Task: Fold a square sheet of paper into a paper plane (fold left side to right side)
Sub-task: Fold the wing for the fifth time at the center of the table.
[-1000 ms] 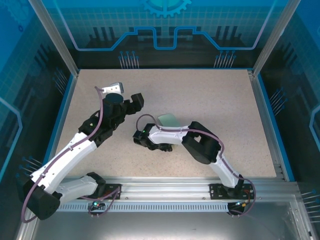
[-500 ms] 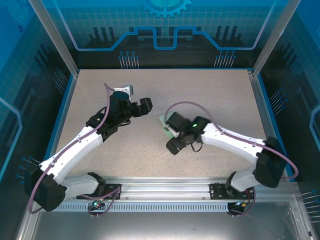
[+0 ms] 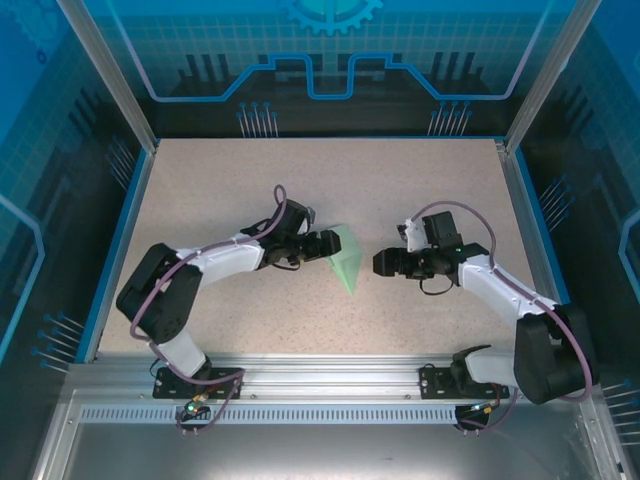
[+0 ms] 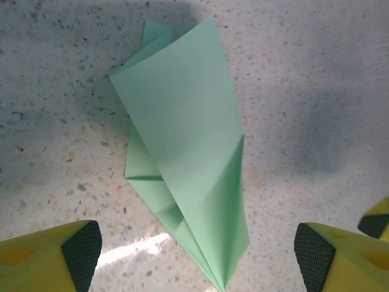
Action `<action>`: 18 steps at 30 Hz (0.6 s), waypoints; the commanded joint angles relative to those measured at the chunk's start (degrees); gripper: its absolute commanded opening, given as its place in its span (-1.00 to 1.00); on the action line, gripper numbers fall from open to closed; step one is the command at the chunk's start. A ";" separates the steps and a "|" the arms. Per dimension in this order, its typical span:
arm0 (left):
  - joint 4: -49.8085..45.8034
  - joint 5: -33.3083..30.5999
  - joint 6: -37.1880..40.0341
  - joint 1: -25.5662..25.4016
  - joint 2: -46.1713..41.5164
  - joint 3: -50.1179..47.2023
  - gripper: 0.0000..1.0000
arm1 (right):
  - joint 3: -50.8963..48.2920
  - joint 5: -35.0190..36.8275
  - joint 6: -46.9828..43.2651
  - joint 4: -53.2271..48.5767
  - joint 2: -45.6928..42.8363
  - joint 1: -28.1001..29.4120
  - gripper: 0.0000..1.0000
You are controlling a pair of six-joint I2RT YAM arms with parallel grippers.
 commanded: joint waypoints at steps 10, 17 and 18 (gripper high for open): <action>3.90 4.45 1.25 0.26 12.34 10.17 0.39 | -2.60 -11.20 0.47 6.68 1.01 -5.16 0.34; 5.38 6.08 3.45 0.28 13.30 10.58 -0.20 | -3.15 -13.96 0.07 9.71 3.52 -7.31 0.16; 6.18 6.64 3.72 0.34 13.14 10.08 -0.30 | -3.36 -15.05 0.29 11.04 3.83 -7.60 0.10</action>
